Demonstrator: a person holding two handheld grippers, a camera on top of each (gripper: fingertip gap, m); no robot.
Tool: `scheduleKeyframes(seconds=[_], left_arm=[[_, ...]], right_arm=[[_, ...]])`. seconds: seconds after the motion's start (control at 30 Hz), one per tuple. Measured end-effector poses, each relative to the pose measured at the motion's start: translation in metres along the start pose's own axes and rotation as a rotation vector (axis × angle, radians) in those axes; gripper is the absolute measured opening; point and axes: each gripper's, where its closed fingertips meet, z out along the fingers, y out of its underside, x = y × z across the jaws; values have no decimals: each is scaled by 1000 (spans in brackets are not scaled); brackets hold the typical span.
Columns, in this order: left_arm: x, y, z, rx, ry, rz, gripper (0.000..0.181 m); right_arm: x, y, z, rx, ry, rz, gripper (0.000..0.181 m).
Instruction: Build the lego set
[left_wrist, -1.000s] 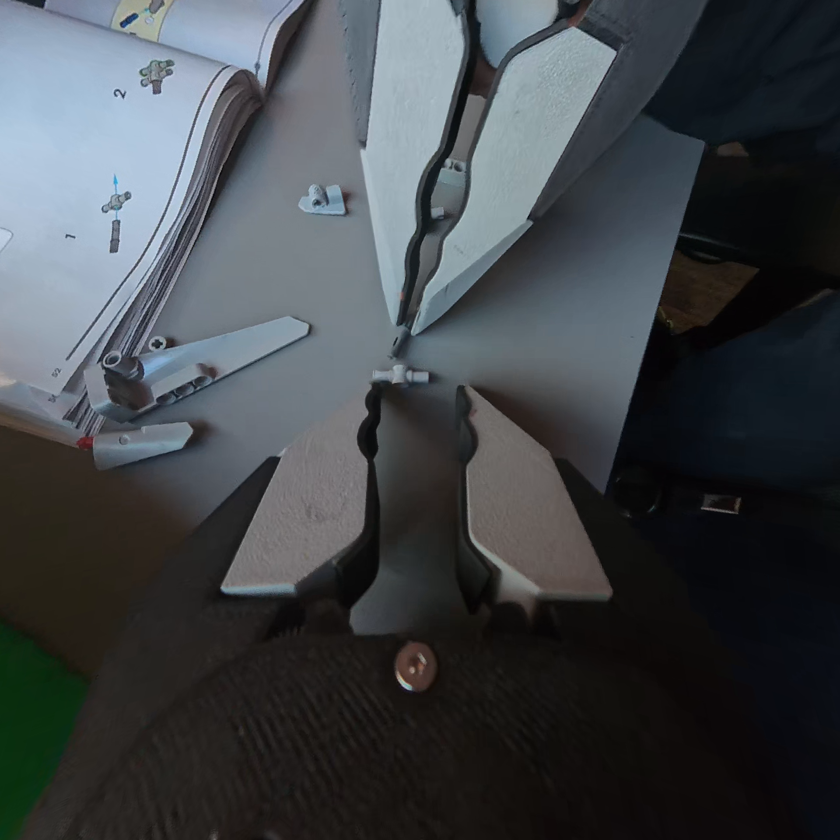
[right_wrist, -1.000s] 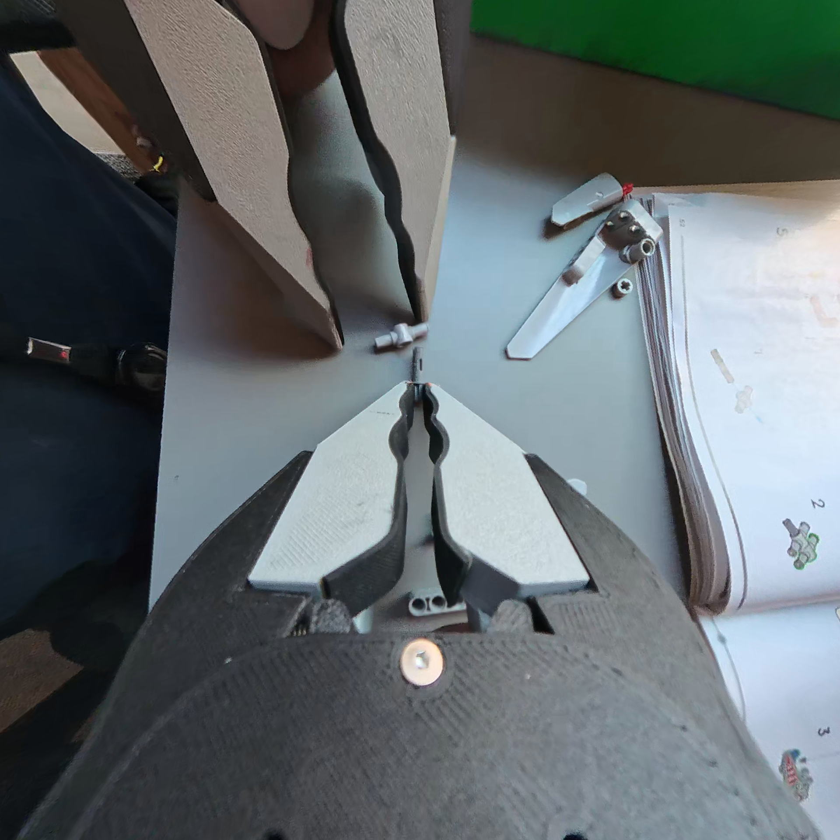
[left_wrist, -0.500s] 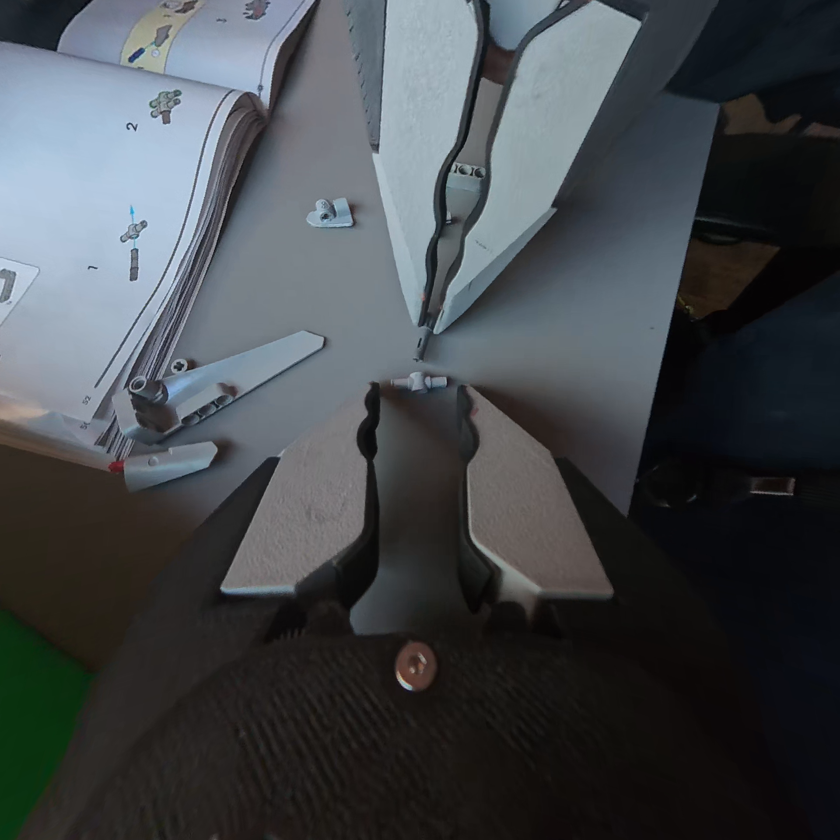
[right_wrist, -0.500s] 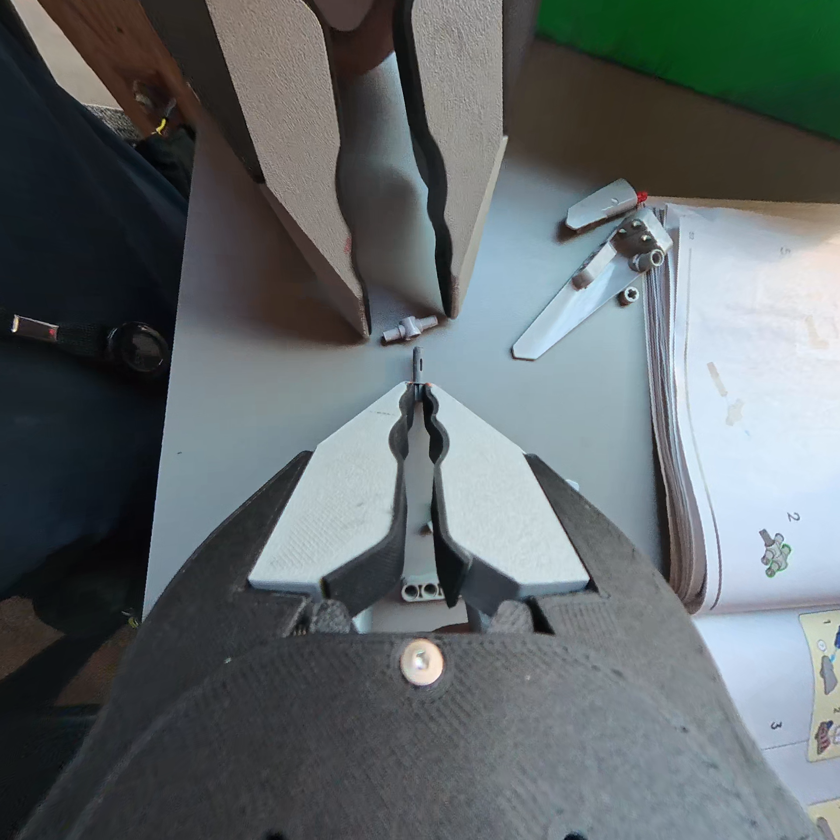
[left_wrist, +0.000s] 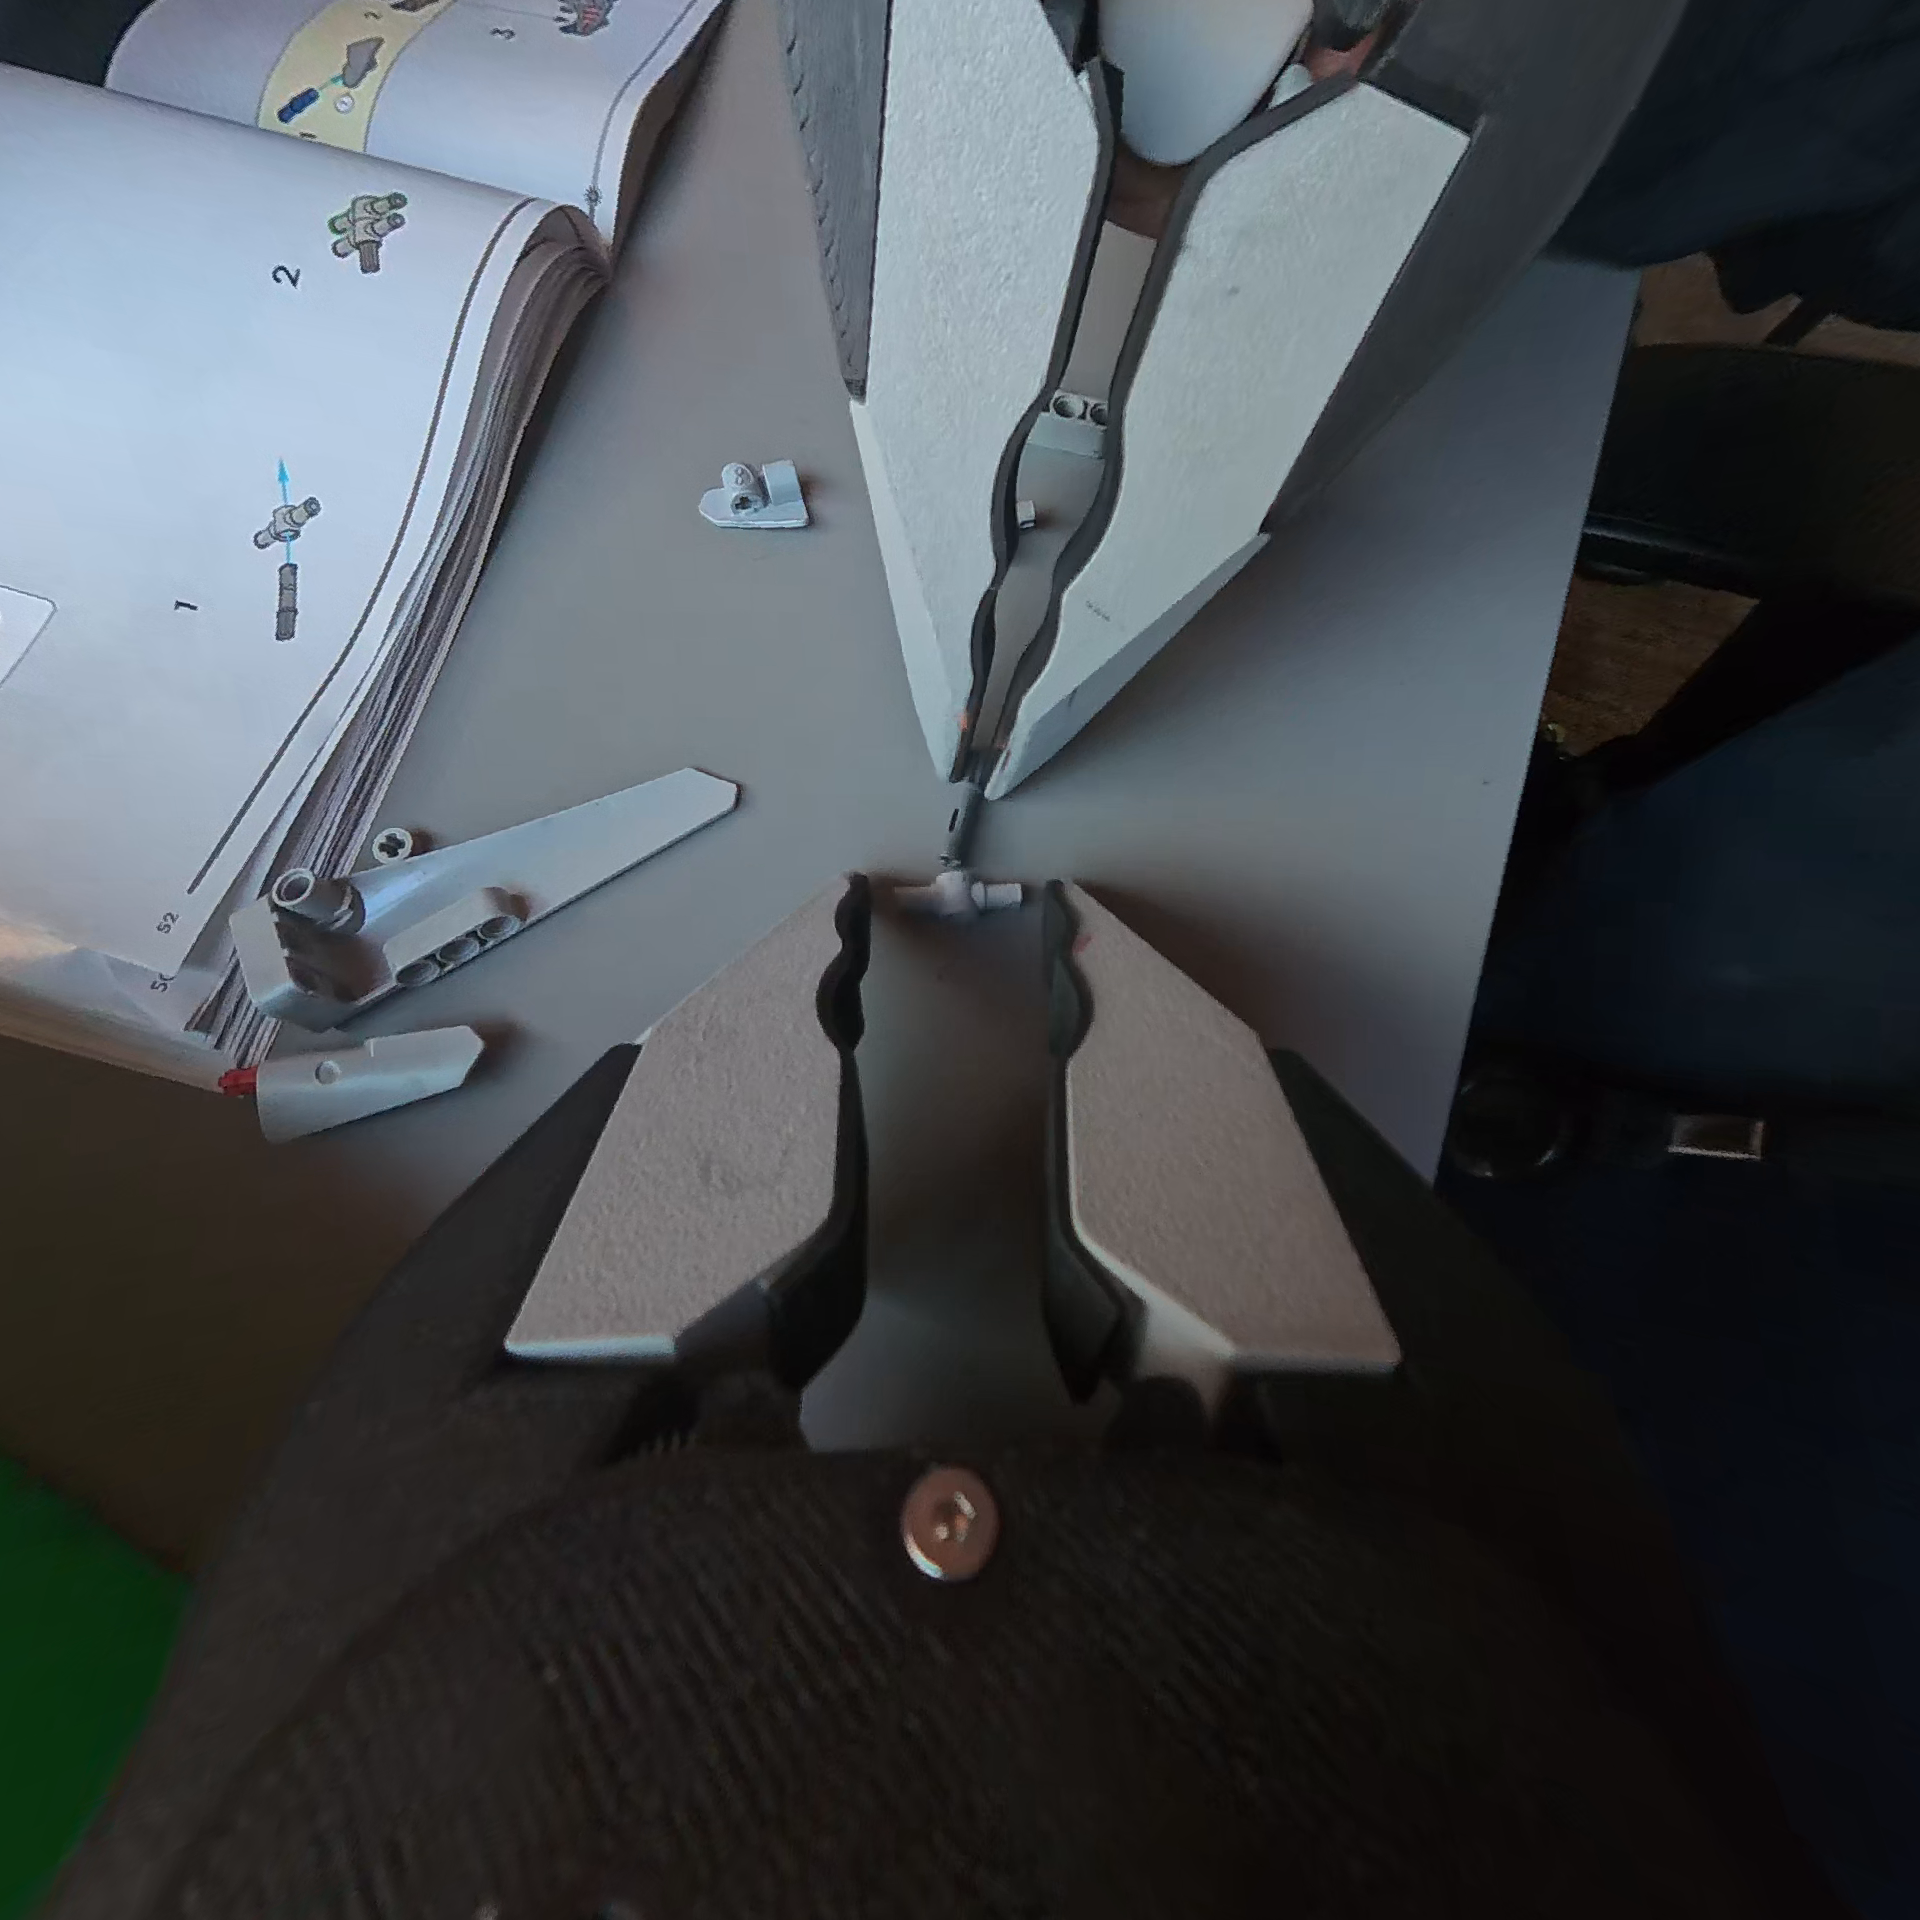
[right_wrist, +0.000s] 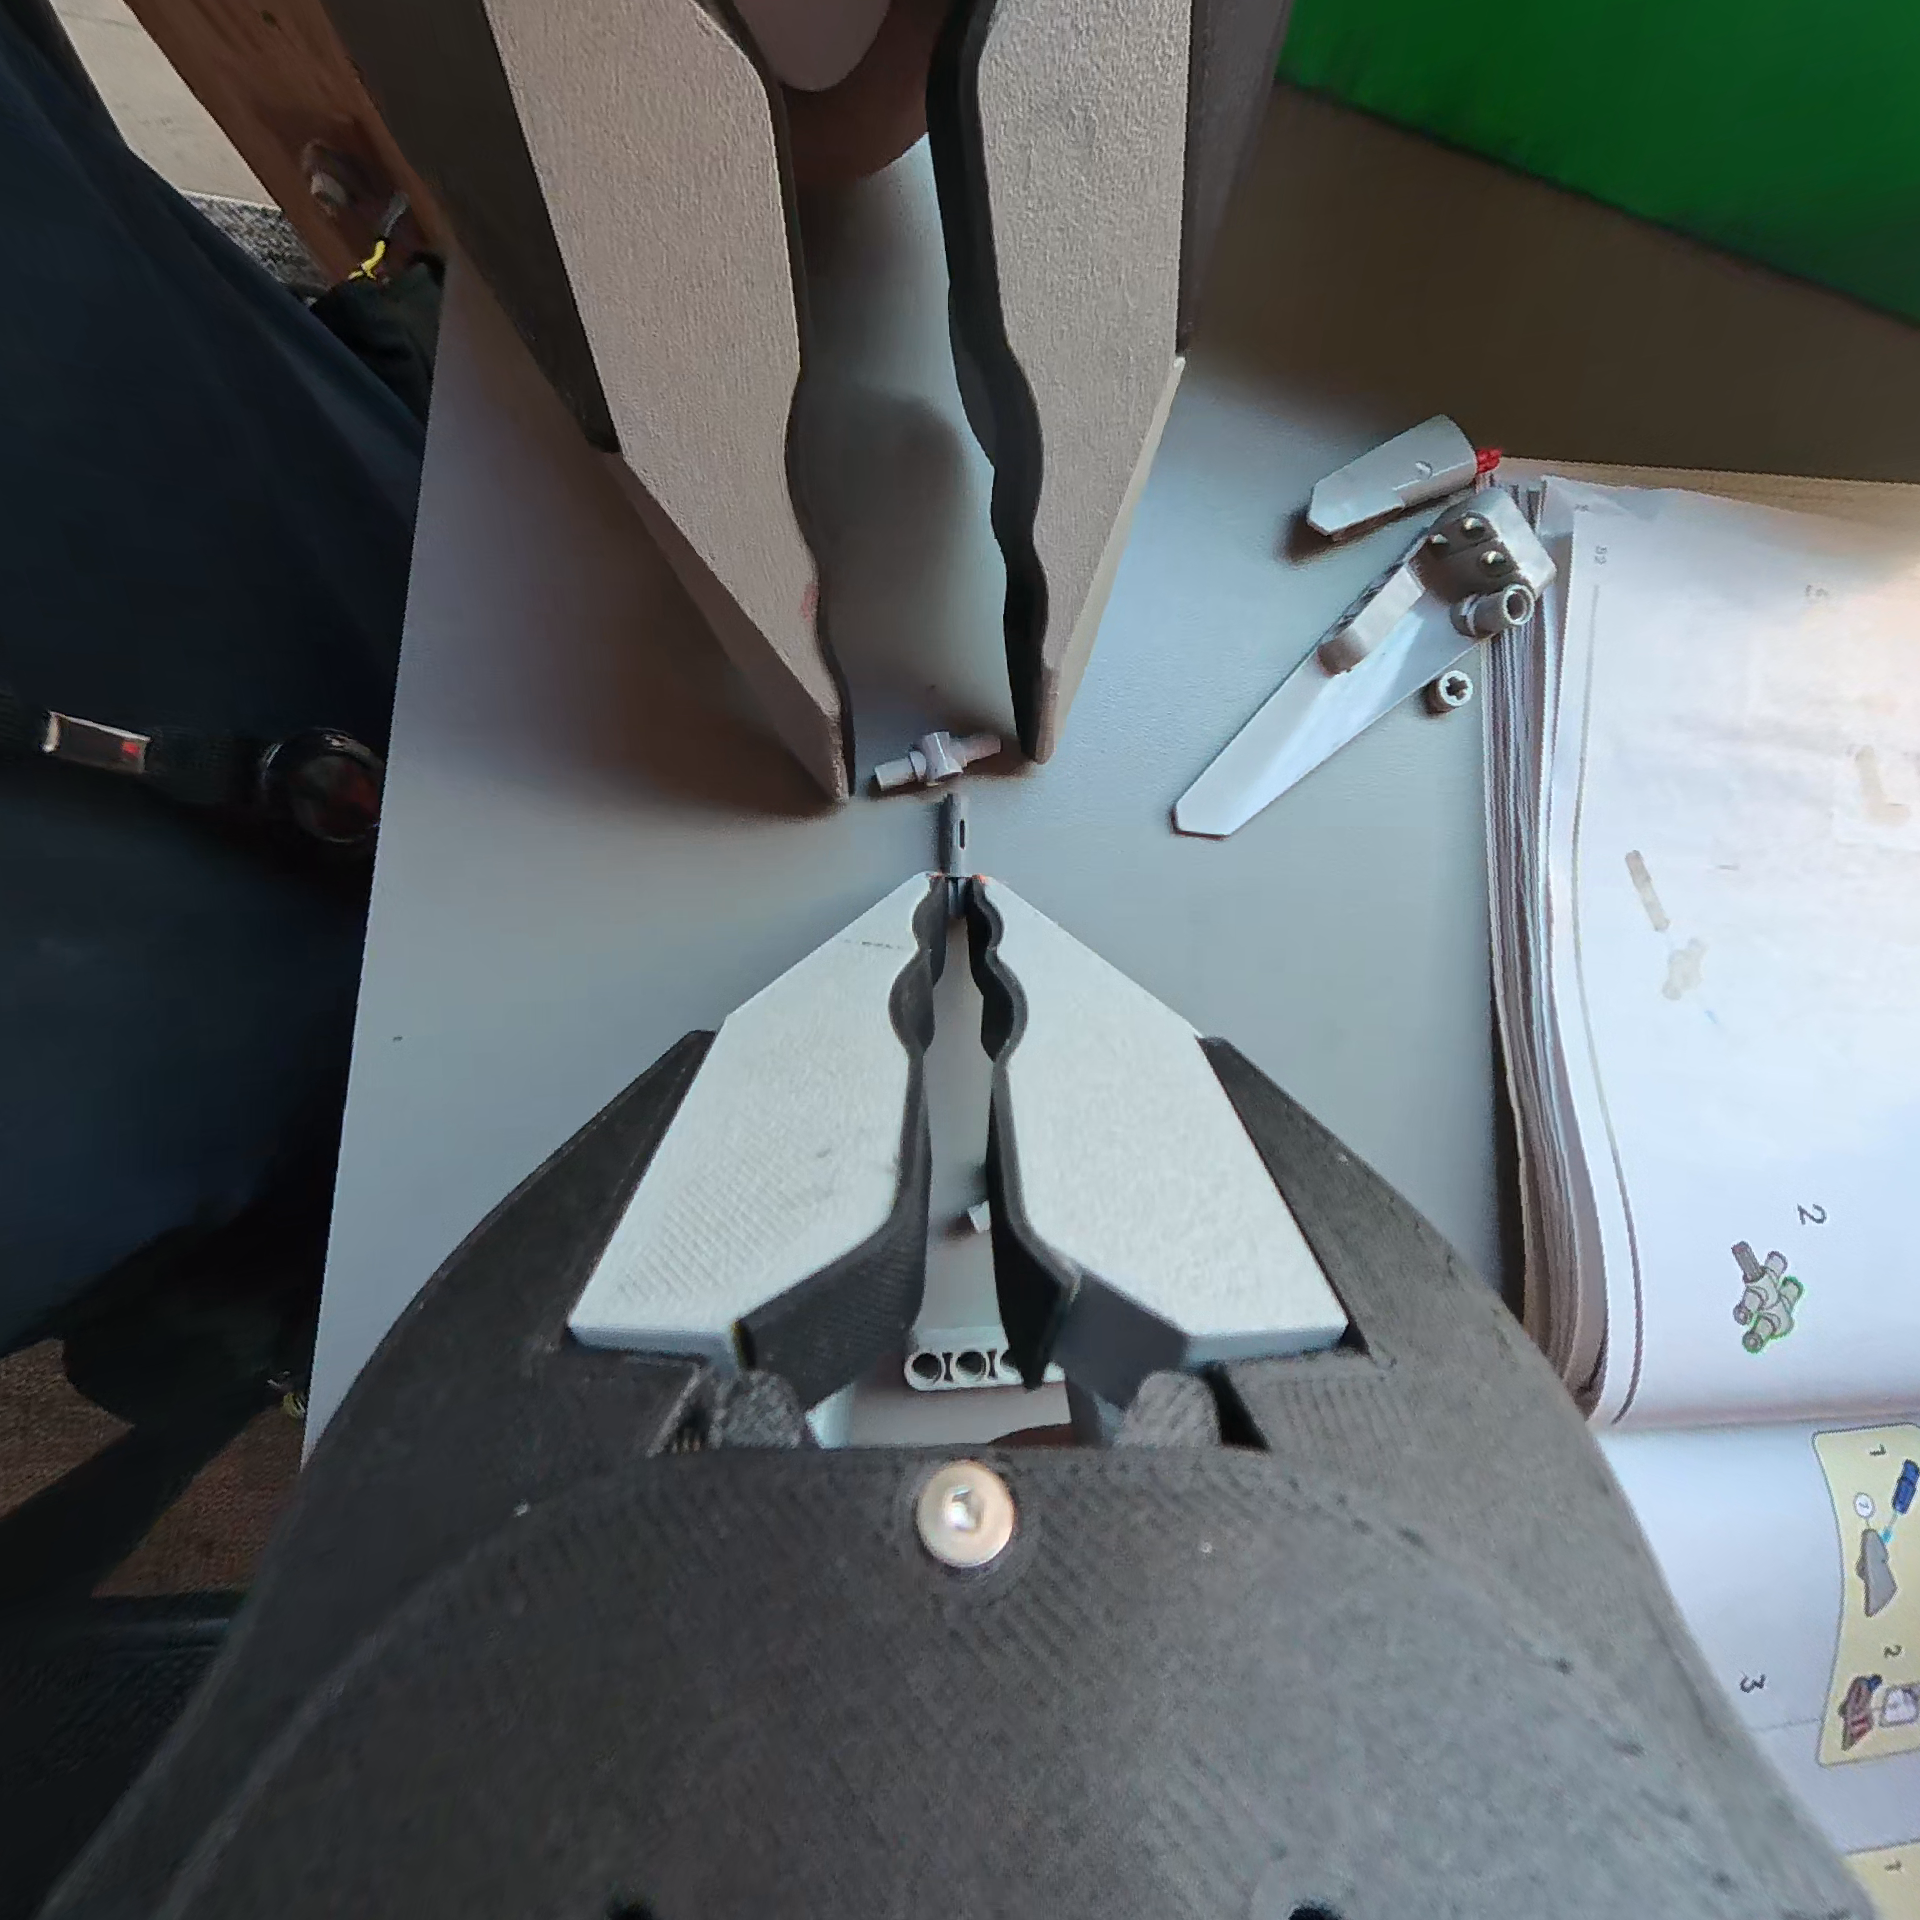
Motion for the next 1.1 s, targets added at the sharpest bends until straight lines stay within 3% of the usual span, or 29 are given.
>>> scheduleKeyframes(seconds=[0.03,0.37,1.1], left_arm=[[0,0,0,0,-5,-6,30],[-1,1,-2,5,-28,-69,32],[2,1,-1,5,5,-11,22]], right_arm=[[0,0,0,1,1,0,0],[1,1,0,6,7,10,1],[-4,-2,2,-20,-14,-105,1]])
